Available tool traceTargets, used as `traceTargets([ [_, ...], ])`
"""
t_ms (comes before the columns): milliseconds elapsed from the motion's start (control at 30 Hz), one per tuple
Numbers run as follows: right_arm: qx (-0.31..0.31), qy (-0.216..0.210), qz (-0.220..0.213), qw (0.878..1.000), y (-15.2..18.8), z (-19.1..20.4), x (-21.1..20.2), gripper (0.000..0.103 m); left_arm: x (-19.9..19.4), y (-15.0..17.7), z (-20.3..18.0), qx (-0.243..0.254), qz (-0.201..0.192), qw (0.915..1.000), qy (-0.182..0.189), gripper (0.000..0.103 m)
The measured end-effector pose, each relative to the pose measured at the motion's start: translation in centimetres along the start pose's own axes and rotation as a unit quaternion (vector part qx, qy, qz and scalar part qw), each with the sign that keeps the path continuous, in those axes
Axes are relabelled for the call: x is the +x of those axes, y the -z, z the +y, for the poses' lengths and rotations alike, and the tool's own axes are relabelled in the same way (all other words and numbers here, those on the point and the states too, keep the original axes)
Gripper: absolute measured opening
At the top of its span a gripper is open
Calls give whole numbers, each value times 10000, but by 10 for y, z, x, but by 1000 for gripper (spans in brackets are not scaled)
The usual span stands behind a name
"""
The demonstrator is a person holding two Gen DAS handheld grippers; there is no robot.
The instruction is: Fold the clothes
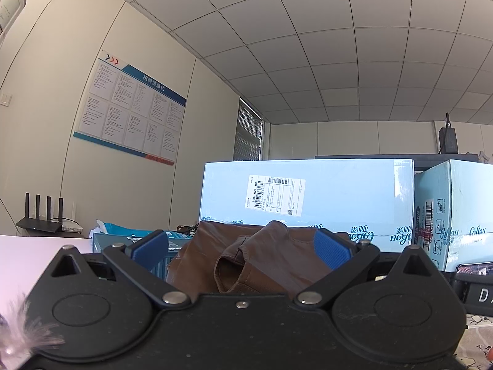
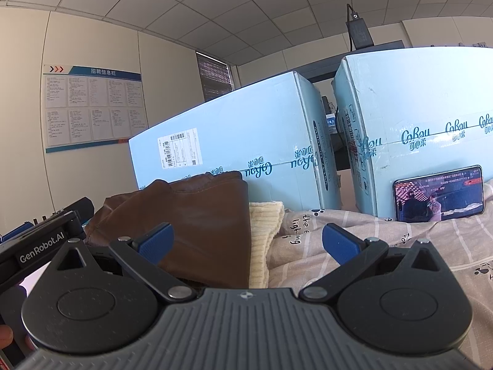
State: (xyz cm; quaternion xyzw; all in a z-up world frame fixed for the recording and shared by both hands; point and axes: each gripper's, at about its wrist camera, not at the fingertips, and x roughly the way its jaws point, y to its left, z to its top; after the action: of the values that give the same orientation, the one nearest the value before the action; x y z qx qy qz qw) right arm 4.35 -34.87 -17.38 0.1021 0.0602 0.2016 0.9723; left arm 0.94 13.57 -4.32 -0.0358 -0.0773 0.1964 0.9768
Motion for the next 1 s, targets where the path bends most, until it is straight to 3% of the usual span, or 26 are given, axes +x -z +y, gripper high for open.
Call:
traceTargets([
  [1000, -21, 7, 54, 10000, 1, 0, 2, 103, 1, 0, 0, -18, 39, 10000, 24, 103],
])
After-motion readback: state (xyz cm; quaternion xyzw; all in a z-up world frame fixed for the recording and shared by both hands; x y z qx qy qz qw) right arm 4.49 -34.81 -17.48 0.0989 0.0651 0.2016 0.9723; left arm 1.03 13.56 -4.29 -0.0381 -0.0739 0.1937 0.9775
